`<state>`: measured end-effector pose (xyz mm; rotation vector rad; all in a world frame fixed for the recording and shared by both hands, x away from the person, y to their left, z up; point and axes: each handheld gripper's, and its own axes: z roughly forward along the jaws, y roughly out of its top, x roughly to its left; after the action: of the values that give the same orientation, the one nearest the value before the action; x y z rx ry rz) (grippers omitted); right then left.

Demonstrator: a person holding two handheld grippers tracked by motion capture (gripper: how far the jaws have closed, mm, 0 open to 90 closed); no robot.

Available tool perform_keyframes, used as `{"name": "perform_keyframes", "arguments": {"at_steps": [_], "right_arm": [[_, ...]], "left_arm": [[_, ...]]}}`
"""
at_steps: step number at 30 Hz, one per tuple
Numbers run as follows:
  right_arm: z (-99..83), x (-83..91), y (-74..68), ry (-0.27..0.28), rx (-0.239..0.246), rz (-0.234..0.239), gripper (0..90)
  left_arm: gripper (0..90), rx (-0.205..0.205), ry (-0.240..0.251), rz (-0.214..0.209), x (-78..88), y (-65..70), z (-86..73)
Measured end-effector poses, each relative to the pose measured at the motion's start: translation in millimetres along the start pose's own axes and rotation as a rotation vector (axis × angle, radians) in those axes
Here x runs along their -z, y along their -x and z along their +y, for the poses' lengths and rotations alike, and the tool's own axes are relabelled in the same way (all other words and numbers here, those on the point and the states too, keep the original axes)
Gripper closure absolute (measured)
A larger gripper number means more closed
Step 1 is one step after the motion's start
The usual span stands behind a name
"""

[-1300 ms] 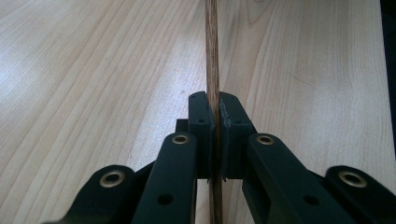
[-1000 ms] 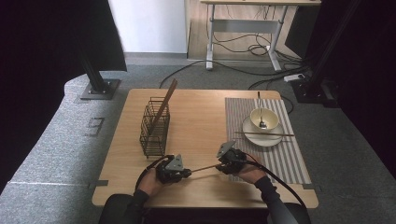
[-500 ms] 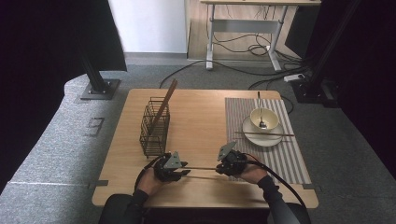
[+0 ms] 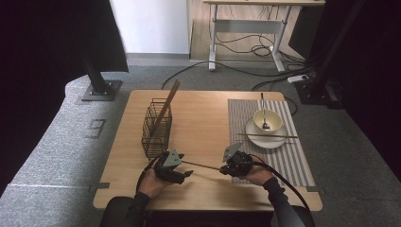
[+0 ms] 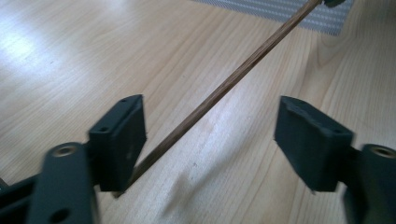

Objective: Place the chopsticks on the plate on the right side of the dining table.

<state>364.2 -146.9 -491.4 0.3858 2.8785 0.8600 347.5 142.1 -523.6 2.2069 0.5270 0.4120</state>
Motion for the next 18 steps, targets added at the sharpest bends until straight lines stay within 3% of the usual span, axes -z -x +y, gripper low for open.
{"name": "perform_keyframes", "arguments": {"at_steps": [3, 7, 12, 18], "right_arm": [[-2.9, 2.2, 3.5, 0.002, -0.017, -0.016, 83.8], [-6.8, 5.4, 8.1, 0.000, -0.035, -0.041, 83.8], [-11.6, 13.4, 14.2, 0.014, -0.072, -0.073, 83.7], [-20.5, 23.5, 24.3, 0.029, -0.138, -0.108, 83.7]], "left_arm": [[14.3, 0.028, 0.013, 0.004, 0.4, -1.2, 0.3], [10.4, 0.065, 0.030, 0.001, 1.0, -2.8, 0.5], [0.1, 0.072, 0.014, -0.009, -3.3, -0.5, 0.6], [0.0, 0.082, -0.010, -0.022, -7.9, 0.0, -1.1]]}}
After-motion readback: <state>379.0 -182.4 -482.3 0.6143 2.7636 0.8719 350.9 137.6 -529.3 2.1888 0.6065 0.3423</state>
